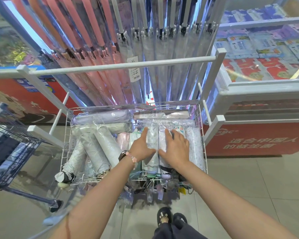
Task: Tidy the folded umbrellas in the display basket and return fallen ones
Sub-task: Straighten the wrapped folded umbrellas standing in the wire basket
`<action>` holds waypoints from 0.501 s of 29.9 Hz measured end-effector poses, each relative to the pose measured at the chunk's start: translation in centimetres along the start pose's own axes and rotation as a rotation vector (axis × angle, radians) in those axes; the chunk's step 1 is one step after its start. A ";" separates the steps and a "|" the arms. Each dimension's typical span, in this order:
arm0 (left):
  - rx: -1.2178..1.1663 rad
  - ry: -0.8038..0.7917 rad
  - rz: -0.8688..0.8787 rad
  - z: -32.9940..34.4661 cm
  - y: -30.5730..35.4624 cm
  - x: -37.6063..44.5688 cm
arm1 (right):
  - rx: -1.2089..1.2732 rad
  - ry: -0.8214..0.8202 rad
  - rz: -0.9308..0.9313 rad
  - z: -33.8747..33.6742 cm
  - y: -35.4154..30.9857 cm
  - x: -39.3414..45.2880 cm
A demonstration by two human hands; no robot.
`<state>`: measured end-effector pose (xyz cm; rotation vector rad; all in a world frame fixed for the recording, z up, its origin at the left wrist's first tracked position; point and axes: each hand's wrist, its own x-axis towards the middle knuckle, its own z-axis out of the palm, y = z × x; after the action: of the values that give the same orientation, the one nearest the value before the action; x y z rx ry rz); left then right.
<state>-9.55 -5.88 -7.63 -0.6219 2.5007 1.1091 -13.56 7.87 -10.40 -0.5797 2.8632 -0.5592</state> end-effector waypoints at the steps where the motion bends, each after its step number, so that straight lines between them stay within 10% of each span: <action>1: 0.000 0.010 -0.001 0.2 0.0 0.0 | 0.007 -0.006 0.001 -0.1 0.0 0.0; 15: -0.098 0.181 0.010 -0.2 -1.3 -1.1 | 0.030 -0.088 -0.014 -1.2 0.1 0.3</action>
<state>-7.94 -6.52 -7.82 -0.7694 2.6144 1.2360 -14.10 8.21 -9.36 -0.6050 2.7653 -0.5632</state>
